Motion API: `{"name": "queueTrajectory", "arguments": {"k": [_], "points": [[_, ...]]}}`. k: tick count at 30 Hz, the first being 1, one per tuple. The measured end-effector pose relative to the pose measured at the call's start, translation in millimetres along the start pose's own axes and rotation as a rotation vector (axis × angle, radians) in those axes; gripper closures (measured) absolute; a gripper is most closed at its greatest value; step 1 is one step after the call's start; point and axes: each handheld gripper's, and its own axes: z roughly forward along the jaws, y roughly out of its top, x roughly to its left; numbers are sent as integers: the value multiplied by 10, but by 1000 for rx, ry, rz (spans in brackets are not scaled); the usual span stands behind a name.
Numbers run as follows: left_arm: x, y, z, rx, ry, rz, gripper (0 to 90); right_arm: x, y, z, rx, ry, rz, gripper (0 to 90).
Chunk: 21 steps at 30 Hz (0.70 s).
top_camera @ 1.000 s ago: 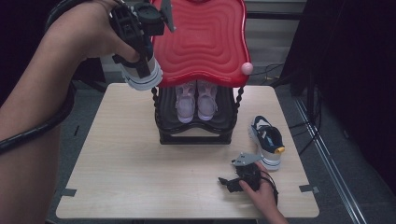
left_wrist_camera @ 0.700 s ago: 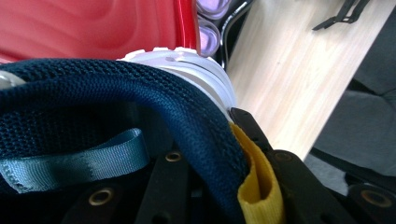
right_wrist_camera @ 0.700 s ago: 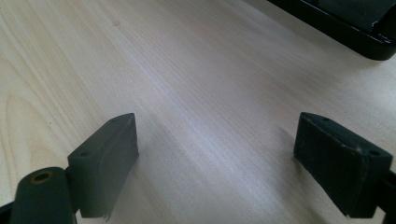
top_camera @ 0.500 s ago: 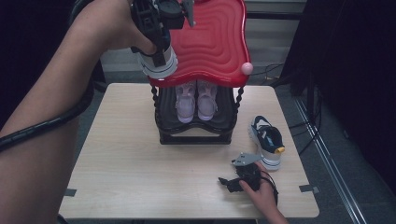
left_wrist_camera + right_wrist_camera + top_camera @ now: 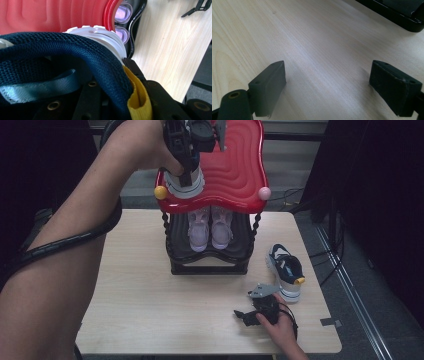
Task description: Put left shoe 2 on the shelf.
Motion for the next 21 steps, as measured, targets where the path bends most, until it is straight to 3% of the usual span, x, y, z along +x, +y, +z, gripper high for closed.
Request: {"name": "queueTrajectory", "arguments": {"k": [10, 21], "points": [[63, 154, 176, 17, 23, 56, 770, -1, 0, 1, -1, -1, -1, 130], [205, 253, 312, 36, 20, 89, 768, 0, 0, 0, 0, 0, 0, 130]]}}
